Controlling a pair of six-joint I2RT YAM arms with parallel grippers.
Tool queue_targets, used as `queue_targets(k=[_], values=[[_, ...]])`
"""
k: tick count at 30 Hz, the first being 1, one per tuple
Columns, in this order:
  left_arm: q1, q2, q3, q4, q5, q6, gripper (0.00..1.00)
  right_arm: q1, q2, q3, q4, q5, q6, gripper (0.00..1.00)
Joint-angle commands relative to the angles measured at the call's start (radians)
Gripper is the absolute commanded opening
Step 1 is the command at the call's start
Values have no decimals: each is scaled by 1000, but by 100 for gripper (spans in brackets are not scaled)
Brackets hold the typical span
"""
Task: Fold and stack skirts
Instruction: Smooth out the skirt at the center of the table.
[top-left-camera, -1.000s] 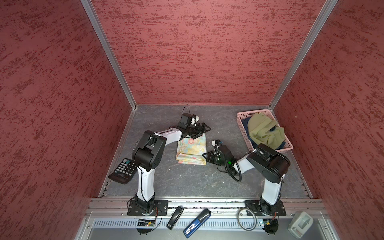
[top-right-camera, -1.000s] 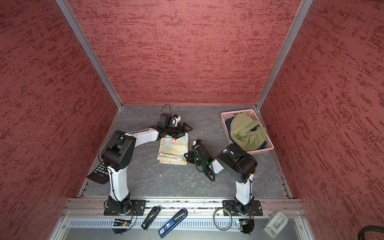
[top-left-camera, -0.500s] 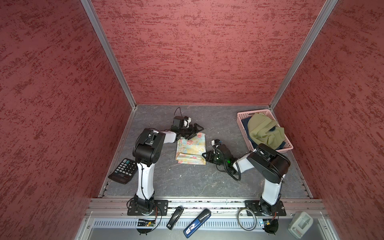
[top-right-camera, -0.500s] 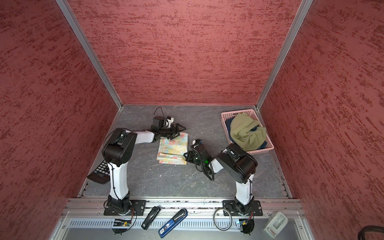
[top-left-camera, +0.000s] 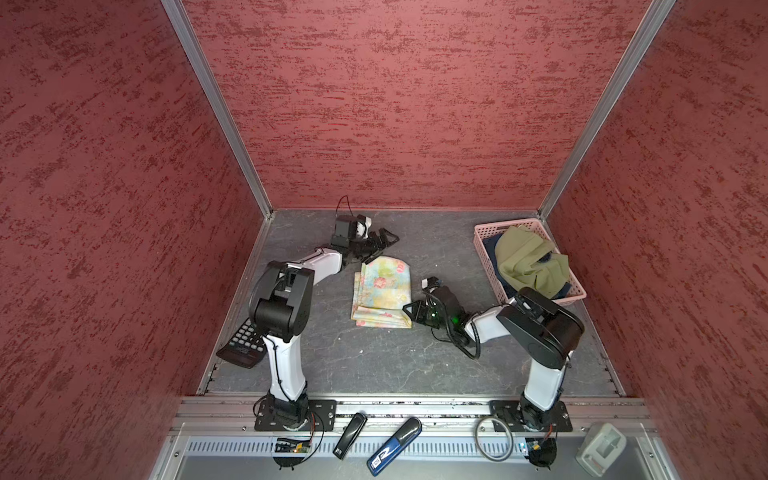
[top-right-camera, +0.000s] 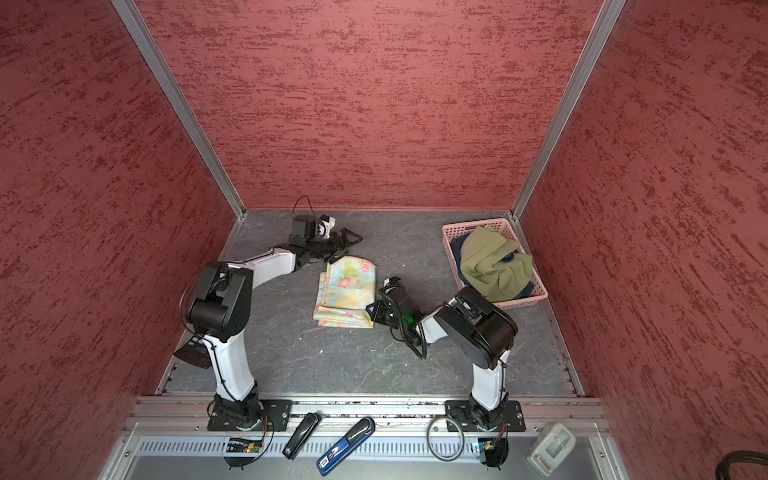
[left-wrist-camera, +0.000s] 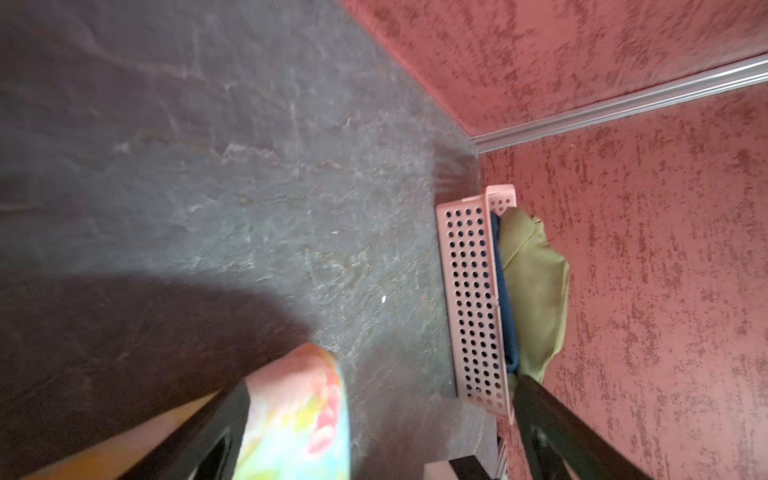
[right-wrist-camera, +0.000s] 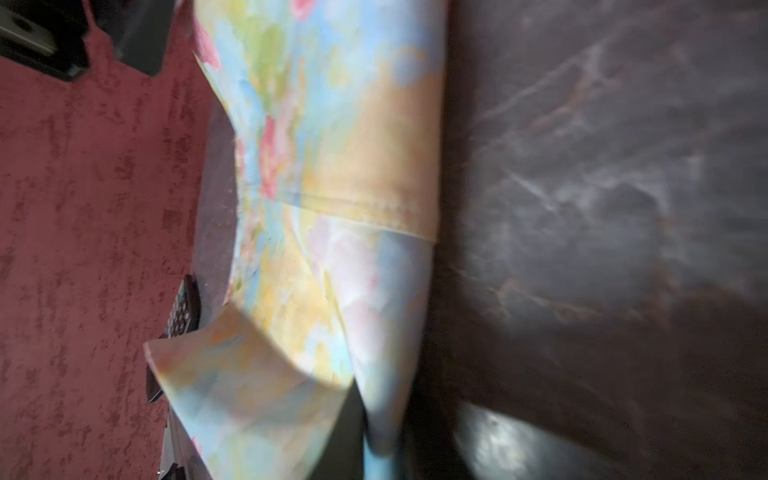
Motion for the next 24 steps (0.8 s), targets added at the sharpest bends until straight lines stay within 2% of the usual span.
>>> queue_targets(k=[1, 4, 6, 10, 16, 19, 24], values=[[-2, -131, 56, -237, -124, 104, 99, 0, -22, 33, -87, 49, -40, 46], [-25, -228, 55, -401, -240, 141, 100, -2, -91, 52, -126, 99, -82, 67], [-53, -303, 15, -461, -324, 128, 99, -7, -159, 51, -153, 136, -108, 74], [-144, -428, -76, -549, -468, 37, 100, -37, -348, 15, -262, 240, -130, 78], [-346, -476, -132, -689, -686, -135, 99, -132, -668, -1, -659, 422, -193, 82], [-466, -444, -113, -745, -820, -262, 99, -188, -758, 37, -813, 446, -257, 84], [-576, -272, 69, -996, -877, -488, 100, -260, -858, 43, -894, 441, -304, 85]])
